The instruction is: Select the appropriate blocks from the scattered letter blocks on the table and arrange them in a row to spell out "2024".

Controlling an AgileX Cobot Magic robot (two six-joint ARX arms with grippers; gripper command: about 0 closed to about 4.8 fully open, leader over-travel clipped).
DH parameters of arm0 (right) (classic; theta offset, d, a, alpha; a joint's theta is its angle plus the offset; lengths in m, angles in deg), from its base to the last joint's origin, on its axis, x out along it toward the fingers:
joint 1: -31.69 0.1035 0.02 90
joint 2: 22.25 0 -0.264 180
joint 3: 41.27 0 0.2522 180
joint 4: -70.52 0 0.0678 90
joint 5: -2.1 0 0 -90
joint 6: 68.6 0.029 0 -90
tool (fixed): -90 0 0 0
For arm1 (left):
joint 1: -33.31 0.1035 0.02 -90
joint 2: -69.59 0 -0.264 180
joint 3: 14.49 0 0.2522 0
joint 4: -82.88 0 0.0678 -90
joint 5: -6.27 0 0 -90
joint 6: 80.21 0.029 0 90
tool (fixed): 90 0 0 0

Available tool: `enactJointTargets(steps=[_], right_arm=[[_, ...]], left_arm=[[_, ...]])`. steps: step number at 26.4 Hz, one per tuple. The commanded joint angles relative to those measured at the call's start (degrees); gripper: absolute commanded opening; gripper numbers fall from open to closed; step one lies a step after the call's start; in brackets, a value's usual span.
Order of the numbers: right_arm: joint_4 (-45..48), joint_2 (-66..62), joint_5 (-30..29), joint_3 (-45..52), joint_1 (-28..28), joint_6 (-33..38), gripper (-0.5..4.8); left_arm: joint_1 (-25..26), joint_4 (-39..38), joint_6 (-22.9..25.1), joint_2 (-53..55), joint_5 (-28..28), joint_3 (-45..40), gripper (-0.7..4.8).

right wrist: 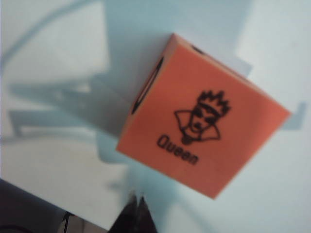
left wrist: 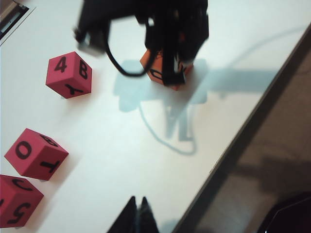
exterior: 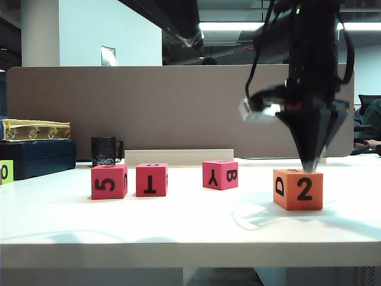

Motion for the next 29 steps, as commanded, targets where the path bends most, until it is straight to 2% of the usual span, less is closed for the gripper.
enactJointTargets(steps=[1, 11, 19, 29], right_arm=[[0.13, -1.18, -0.28, -0.04, 0.09, 0.26, -0.09], [3.39, -1.95, 0.37, -0.04, 0.11, 0.28, -0.09], [5.07, -1.92, 7.65, -0.07, 0.11, 0.46, -0.09], [8.92, -1.81, 7.89, -0.09, 0.13, 0.46, -0.09]], left_arm=[[-0.04, 0.72, 0.09, -0.87, -0.04, 0.31, -0.06], [-0.02, 0.68, 0.11, -1.51, -0.04, 0.33, -0.06], [-0.02, 0.59, 0.09, -1.51, -0.02, 0.31, -0.06], [-0.02, 0.48, 0.09, -1.49, -0.02, 0.31, -0.06]])
